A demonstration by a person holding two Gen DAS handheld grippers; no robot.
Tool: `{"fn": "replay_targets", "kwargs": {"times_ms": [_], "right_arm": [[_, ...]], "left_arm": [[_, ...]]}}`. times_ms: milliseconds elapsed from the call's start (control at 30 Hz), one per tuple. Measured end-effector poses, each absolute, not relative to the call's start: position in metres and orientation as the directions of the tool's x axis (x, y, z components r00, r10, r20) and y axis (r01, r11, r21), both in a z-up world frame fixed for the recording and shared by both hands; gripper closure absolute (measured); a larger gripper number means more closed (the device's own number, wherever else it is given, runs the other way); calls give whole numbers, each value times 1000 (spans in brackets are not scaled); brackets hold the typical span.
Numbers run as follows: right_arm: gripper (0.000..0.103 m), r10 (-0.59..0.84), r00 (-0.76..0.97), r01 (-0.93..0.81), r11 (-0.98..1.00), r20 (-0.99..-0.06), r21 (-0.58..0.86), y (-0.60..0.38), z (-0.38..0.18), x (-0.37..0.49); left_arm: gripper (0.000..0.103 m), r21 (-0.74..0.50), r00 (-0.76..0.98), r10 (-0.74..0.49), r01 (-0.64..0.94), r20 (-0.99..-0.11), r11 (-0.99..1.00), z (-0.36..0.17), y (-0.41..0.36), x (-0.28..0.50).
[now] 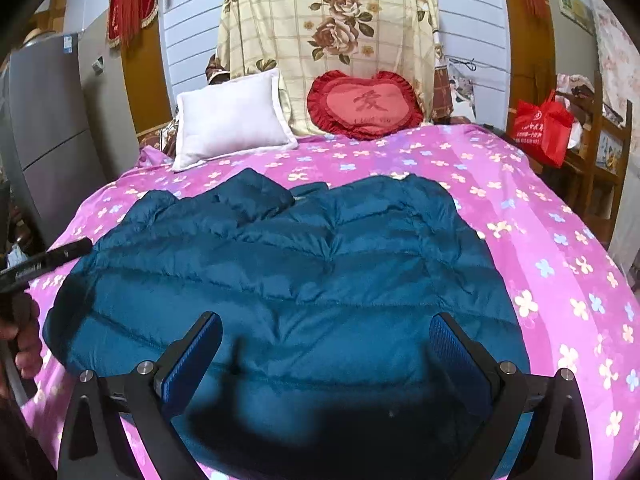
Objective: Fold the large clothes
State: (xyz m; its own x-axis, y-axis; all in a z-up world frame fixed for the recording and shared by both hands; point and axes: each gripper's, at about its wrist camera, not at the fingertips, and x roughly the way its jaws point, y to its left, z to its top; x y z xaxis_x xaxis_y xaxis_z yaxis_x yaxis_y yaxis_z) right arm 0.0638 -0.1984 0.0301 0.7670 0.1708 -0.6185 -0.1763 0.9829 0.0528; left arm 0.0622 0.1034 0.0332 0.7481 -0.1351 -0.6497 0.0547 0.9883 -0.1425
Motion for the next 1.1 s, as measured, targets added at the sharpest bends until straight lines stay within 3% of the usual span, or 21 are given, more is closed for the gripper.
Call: {"fn": "replay_targets", "kwargs": {"times_ms": [100,200,333,800,967,1100], "right_arm": [[0,181,721,-188,980,-669,63,-194,17,73],[0,188,668,-185,979,-720,84,-194,0,81],[0,228,666,-189,973,-710,135,-203,-5,81],[0,203,663,-201,975,-720,90,-199,-10,79],[0,193,663,-204,976,-723,73,-198,-10,79],[0,195,663,-204,976,-723,76,-199,-10,79]], "left_arm": [[17,-120,684,-109,32,-722,992,13,90,74],[17,-133,673,-92,-9,-734,991,6,90,77],[17,-116,677,-72,-19,-733,993,4,86,74],[14,-124,676,-87,-6,-732,992,4,88,74],[14,-197,731,-78,-77,-677,977,24,136,76],[14,-297,714,-49,-226,-699,928,13,197,89]]}}
